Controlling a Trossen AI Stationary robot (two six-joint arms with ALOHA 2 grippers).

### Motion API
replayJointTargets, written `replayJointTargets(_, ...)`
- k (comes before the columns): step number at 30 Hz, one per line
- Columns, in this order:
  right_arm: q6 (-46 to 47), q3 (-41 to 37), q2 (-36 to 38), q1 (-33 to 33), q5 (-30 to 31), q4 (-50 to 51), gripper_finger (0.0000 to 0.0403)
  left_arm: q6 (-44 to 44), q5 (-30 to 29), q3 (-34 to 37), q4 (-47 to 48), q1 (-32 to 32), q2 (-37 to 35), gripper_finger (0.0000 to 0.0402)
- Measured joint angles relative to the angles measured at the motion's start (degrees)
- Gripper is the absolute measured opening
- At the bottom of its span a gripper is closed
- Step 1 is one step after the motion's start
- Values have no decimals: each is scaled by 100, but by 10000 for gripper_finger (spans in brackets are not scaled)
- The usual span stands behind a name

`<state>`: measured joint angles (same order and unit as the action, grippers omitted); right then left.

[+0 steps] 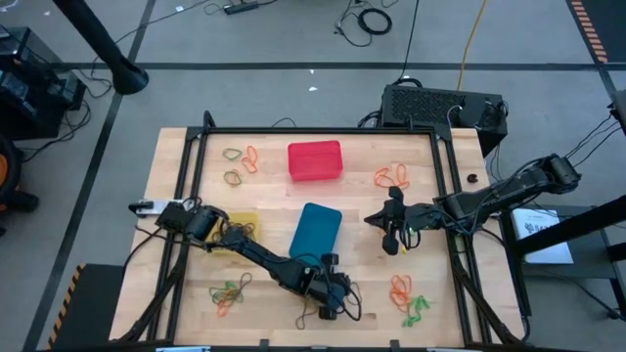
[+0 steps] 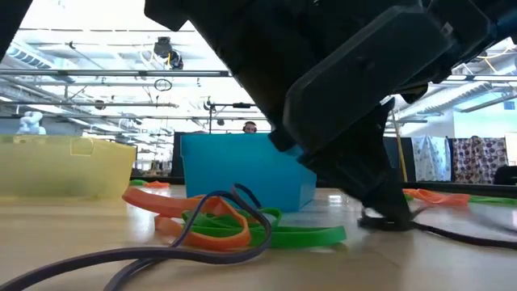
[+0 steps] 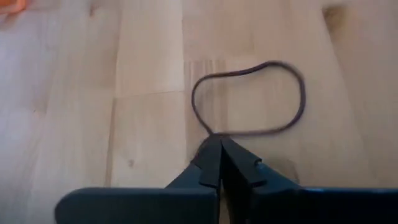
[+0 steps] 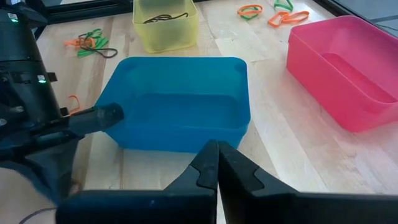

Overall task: Sort rubber bands into baskets
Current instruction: Put the purple rubber band into the yellow bin

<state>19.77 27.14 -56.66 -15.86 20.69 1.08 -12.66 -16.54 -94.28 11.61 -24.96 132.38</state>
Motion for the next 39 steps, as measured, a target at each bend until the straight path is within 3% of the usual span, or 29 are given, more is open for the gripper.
replayJointTargets(8,-99,0,0,0,0,3,0,484,22,-551,-99,-205,-25,3)
replayJointTargets(14,-99,0,2,0,0,8,0,660,-84,-1398,1546,-292,-239,3)
replayJointTargets(19,-83,0,2,0,0,25,0,499,-528,-1655,2652,-366,-702,3)
replayJointTargets(23,-81,0,2,0,0,21,0,397,-517,-1653,2556,-373,-823,2)
replayJointTargets(30,-79,0,2,0,-2,14,0,496,-291,-1631,2145,-379,-128,17)
replayJointTargets(34,-83,0,2,0,0,0,0,921,-304,-1631,1931,-366,267,42)
replayJointTargets(39,-92,0,2,0,0,-4,0,1015,-350,-1628,1560,-317,619,101)
